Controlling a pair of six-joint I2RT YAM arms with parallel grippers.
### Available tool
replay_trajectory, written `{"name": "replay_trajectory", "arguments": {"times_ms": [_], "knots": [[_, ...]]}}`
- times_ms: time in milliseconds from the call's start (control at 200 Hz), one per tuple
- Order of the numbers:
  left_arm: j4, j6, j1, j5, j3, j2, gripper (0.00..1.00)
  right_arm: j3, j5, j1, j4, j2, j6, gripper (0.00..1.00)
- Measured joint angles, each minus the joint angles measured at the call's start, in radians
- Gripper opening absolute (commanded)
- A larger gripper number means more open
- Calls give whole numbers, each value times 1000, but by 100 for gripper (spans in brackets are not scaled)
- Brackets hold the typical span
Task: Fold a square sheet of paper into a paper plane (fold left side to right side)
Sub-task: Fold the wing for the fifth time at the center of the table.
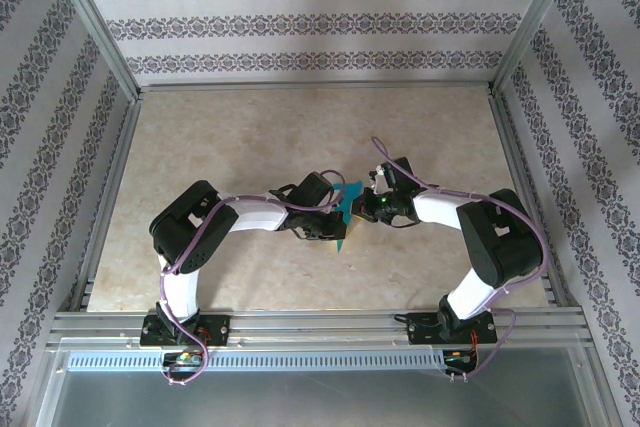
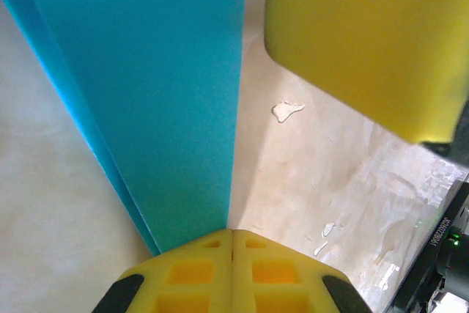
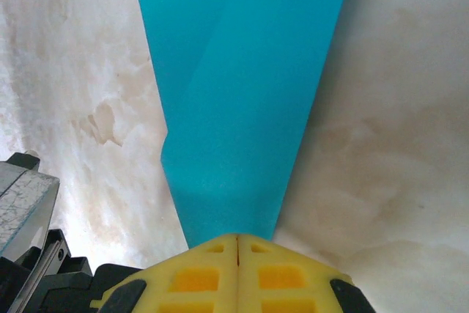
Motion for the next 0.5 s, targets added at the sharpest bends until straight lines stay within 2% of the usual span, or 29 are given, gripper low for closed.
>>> {"name": "replay_trajectory", "arguments": {"times_ms": [500], "knots": [[0, 0, 0, -9, -8, -8, 0, 76, -1, 13, 45, 118, -29, 0]]}}
